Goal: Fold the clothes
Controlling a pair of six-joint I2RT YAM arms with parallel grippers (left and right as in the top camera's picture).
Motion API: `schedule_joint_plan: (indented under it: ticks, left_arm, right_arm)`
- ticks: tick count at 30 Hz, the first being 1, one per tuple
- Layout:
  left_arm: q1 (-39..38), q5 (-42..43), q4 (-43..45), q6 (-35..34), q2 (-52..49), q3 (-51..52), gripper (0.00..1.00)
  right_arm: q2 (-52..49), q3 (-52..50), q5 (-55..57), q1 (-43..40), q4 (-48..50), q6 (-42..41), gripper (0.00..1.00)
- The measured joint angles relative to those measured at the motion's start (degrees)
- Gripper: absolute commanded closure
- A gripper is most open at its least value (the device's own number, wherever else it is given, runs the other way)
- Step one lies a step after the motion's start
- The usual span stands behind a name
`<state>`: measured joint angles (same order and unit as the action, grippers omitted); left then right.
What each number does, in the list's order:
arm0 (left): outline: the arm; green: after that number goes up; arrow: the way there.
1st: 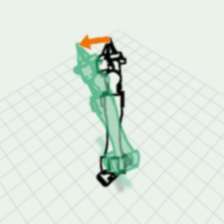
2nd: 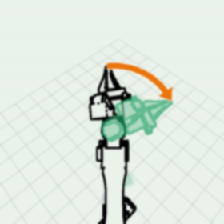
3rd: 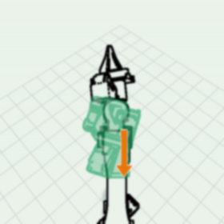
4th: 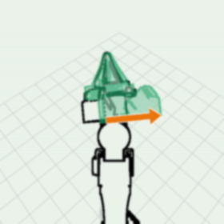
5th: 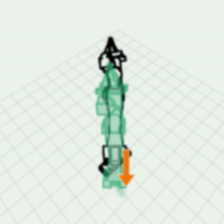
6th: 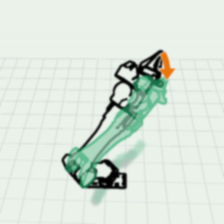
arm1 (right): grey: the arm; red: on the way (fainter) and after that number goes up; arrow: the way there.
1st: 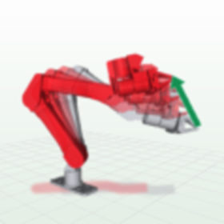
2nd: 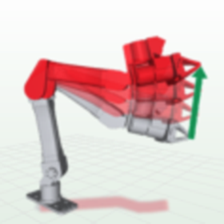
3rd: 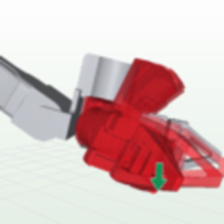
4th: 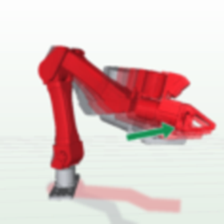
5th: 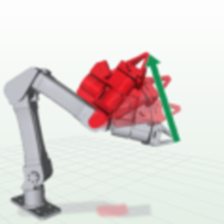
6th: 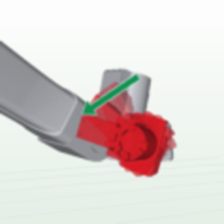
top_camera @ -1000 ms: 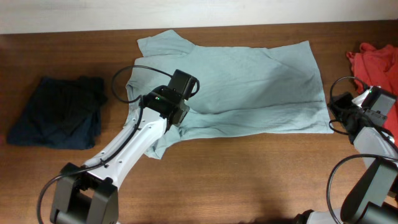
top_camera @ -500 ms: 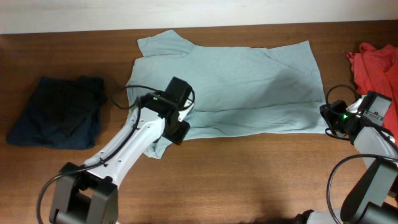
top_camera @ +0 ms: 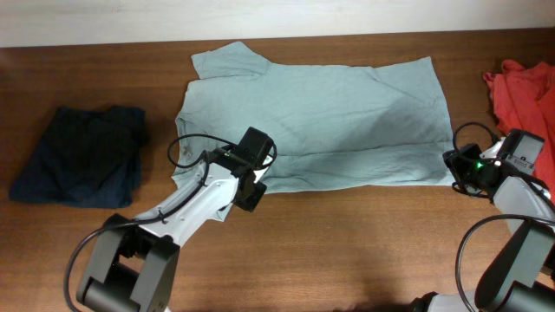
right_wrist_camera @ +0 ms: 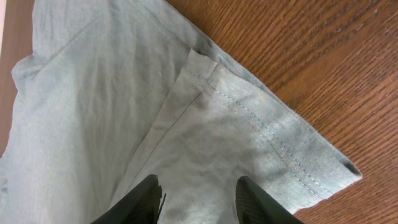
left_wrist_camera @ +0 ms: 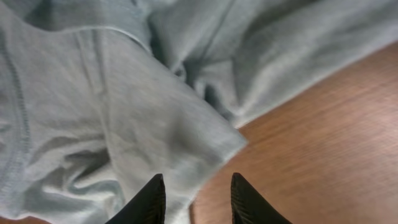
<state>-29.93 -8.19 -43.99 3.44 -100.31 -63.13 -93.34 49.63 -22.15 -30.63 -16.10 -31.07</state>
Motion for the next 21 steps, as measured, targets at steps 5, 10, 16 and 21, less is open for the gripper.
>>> schedule_joint_plan:
  ticks: [5,10,16,21]
  left_arm:
    - [0.0,-1.7,0.6,0.0,-2.3,0.0,0.57]
    - [0.0,-3.4,0.9,0.0,-3.7,0.0,0.85]
    - [0.0,-7.3,-2.5,-0.2,-3.7,-0.1,0.99]
    - [0.0,-12.2,-6.1,-1.6,-3.7,-2.8,0.99]
  right_arm:
    - [0.0,0.0,0.0,0.0,0.0,0.0,0.55]
    - [0.0,0.0,0.0,0.0,0.0,0.0,0.55]
    - [0.0,0.0,0.0,0.0,0.0,0.0,0.55]
    - [0.0,0.0,0.0,0.0,0.2,0.0,0.55]
